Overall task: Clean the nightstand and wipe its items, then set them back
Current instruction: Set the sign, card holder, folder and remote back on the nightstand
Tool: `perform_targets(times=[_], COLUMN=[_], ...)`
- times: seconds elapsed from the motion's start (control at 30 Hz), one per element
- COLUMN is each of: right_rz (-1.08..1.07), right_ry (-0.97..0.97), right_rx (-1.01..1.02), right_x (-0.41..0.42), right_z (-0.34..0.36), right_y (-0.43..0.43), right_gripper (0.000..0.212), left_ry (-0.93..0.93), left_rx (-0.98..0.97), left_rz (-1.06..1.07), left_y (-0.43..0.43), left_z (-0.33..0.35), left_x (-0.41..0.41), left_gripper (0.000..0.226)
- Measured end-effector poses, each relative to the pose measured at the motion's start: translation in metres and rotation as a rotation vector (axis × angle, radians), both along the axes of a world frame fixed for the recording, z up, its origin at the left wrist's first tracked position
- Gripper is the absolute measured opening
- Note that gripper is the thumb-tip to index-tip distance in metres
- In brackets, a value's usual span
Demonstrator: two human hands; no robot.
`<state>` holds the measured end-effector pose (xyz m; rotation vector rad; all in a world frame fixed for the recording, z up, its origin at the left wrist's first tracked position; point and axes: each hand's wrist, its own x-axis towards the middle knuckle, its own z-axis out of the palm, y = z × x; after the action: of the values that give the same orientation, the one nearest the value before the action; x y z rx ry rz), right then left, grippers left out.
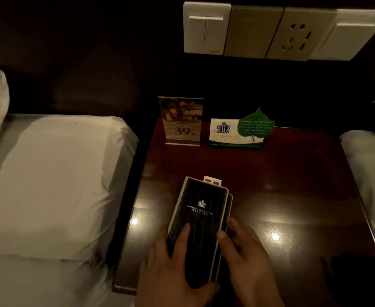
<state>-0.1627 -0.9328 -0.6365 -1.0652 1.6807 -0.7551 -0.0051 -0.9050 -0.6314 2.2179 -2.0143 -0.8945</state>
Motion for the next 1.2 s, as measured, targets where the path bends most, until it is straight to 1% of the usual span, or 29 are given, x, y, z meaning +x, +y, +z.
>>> perform_targets(times=[0.07, 0.13, 0.2, 0.3, 0.37, 0.43, 0.53, 0.6, 0.67, 0.73, 0.83, 0.9, 0.97, 1.0, 1.07, 1.13, 1.2], right_rz=[0.033, 0.047, 0.023, -0.013, -0.043, -0.090, -0.163, -0.129, 0.007, 0.181, 0.314, 0.311, 0.249, 0.201, 0.128, 0.136, 0.171], right_ry=[-0.094, -0.054, -0.066, -0.194, -0.241, -0.263, -0.203, -0.115, 0.020, 0.128, 0.187, 0.195, 0.182, 0.152, 0.026, -0.059, -0.061], right_rx=[0.063, 0.056, 0.050, 0.099, 0.116, 0.114, 0.051, -0.028, -0.084, -0.096, -0.070, -0.051, -0.034, -0.021, 0.021, 0.048, 0.048], right_x=[0.003, 0.005, 0.006, 0.008, 0.005, -0.001, -0.012, -0.014, -0.012, -0.008, -0.005, -0.009, -0.020, -0.025, -0.030, -0.026, -0.020], right_z=[0.000, -0.005, -0.009, -0.014, -0.012, -0.009, -0.009, -0.008, -0.007, -0.006, -0.002, -0.001, -0.001, -0.001, 0.000, 0.001, 0.001], right_y=[-0.002, -0.004, -0.006, -0.002, -0.004, -0.010, -0.033, -0.057, -0.082, -0.101, -0.118, -0.120, -0.117, -0.114, -0.109, -0.104, -0.102], right_gripper=[0.037, 0.036, 0.034, 0.029, 0.022, 0.020, 0.024, 0.027, 0.036, 0.043, 0.041, 0.036, 0.032, 0.031, 0.029, 0.030, 0.033], left_ry=[-0.055, -0.087, -0.105, -0.116, -0.103, -0.061, 0.075, 0.207, 0.350, 0.525, 0.773, 0.892, 0.964, 0.982, 0.991, 0.989, 0.971], left_rx=[-0.022, -0.012, 0.022, 0.047, 0.043, 0.032, 0.037, 0.043, 0.056, 0.067, 0.082, 0.101, 0.109, 0.108, 0.096, 0.079, 0.067], left_rz=[0.000, 0.016, 0.044, 0.081, 0.115, 0.146, 0.168, 0.206, 0.249, 0.312, 0.425, 0.496, 0.535, 0.536, 0.528, 0.530, 0.537], left_y=[0.004, 0.006, 0.003, 0.002, 0.001, 0.002, 0.006, 0.005, 0.004, 0.004, 0.004, 0.003, 0.003, 0.004, 0.006, 0.007, 0.007], left_z=[-0.002, -0.003, -0.002, 0.001, 0.002, 0.002, 0.003, 0.006, 0.009, 0.011, 0.014, 0.015, 0.016, 0.016, 0.014, 0.012, 0.013], left_x=[-0.005, -0.011, -0.017, -0.024, -0.026, -0.022, -0.009, 0.000, 0.007, 0.015, 0.024, 0.027, 0.028, 0.028, 0.029, 0.027, 0.024], left_gripper=[0.112, 0.114, 0.122, 0.123, 0.121, 0.118, 0.116, 0.113, 0.113, 0.112, 0.104, 0.101, 0.098, 0.097, 0.095, 0.095, 0.099])
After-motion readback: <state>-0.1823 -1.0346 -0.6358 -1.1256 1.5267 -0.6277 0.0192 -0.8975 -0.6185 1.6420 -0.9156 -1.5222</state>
